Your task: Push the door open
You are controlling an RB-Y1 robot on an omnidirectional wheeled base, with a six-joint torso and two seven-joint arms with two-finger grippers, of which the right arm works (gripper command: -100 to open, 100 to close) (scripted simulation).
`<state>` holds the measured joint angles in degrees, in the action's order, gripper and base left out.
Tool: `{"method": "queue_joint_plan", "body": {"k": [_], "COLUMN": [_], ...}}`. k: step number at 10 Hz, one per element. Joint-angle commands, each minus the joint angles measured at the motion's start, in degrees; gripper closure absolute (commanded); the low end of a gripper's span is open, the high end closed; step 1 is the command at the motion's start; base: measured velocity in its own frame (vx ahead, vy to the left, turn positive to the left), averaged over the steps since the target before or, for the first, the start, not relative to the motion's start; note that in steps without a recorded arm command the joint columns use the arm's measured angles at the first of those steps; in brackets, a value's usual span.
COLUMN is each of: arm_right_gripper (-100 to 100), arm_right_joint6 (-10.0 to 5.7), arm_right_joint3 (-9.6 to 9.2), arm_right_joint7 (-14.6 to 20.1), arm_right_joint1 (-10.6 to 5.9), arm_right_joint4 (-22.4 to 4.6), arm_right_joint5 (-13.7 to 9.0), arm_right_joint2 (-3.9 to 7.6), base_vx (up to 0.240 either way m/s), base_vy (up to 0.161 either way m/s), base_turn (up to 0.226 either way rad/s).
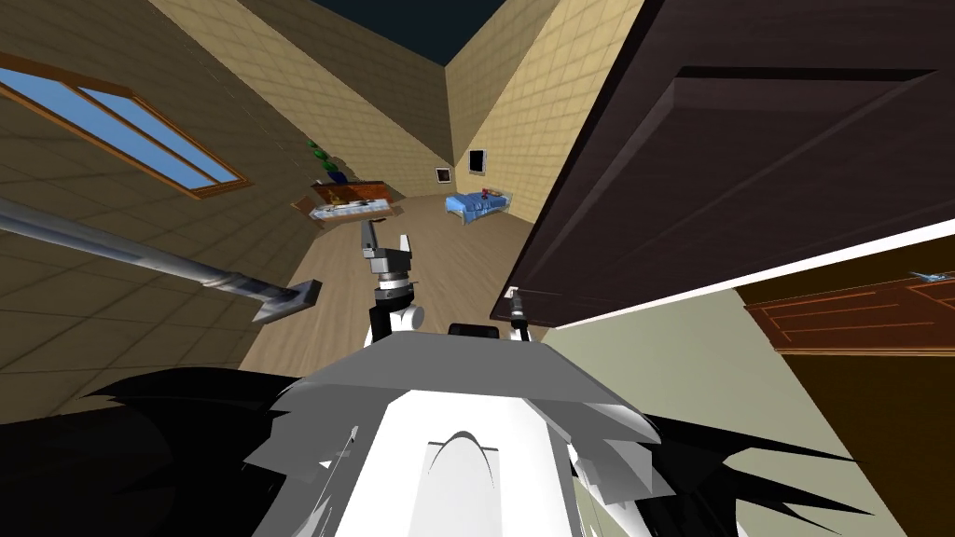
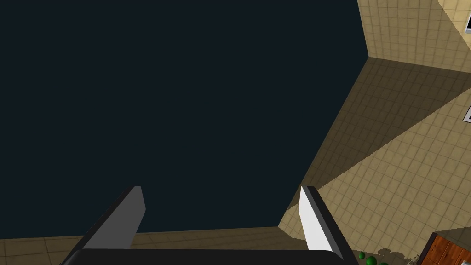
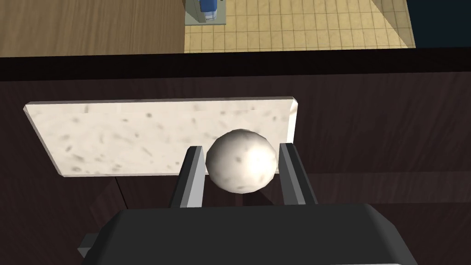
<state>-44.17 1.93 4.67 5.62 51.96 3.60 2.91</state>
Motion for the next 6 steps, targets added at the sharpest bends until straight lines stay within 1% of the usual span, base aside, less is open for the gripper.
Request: {"method": "queue_joint_plan", "body": {"k": [1,3,4,6], "arm_right_gripper": [100,100,100,100], "arm_right_joint6": [-0.07,-0.07,0.30,0.52], "arm_right_joint3": [0.01,0.01,0.71,1.59], "arm_right_joint7": [0.0,0.0,-0.3,-0.6], "arm_right_joint1": [0.06,0.06,-0.12,-0.45], "arm_right_joint4": [0.0,0.0,-0.3,-0.5], "arm_right_joint5": [0.0,0.0,-0.4,-0.9], "arm_right_joint2": [0.00,0.00,0.17,0.31], "base_vx": [-0.018,-0.005,0.096,0.164], "base_vy": [-0.002,0.000,0.033,0.062], "base_turn": [-0.001,-0.002,-0.045,-0.048]}}
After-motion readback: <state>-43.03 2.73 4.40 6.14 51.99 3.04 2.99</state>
